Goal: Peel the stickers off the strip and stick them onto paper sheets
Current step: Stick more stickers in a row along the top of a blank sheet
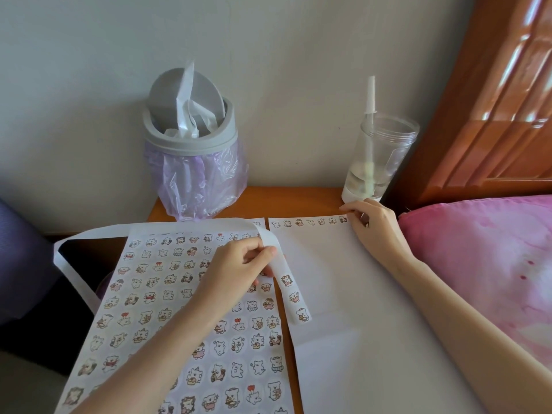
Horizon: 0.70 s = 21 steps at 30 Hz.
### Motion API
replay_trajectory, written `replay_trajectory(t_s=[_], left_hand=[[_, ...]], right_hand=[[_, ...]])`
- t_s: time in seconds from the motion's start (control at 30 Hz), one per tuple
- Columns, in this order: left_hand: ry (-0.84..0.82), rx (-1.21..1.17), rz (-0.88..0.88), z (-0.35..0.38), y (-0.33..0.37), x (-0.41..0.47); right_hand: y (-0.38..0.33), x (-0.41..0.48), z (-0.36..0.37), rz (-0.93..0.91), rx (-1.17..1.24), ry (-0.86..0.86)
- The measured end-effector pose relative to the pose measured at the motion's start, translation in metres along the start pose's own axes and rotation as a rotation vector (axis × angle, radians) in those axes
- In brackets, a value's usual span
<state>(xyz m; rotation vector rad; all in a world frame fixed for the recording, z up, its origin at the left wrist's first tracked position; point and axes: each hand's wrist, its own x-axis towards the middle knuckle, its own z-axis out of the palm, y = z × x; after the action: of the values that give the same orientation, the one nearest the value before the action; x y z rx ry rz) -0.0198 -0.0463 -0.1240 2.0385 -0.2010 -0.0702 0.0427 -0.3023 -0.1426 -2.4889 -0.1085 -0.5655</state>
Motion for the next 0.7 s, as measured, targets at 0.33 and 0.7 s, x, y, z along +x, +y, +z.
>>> replay_trajectory(t_s=[0.33, 0.7], left_hand=[[-0.001, 0.012, 0.002, 0.0, 0.001, 0.0], [0.009, 0.024, -0.006, -0.001, 0.003, -0.001]], right_hand=[[0.001, -0.004, -0.005, -0.047, -0.109, -0.11], [0.008, -0.006, -0.013, -0.139, -0.086, -0.155]])
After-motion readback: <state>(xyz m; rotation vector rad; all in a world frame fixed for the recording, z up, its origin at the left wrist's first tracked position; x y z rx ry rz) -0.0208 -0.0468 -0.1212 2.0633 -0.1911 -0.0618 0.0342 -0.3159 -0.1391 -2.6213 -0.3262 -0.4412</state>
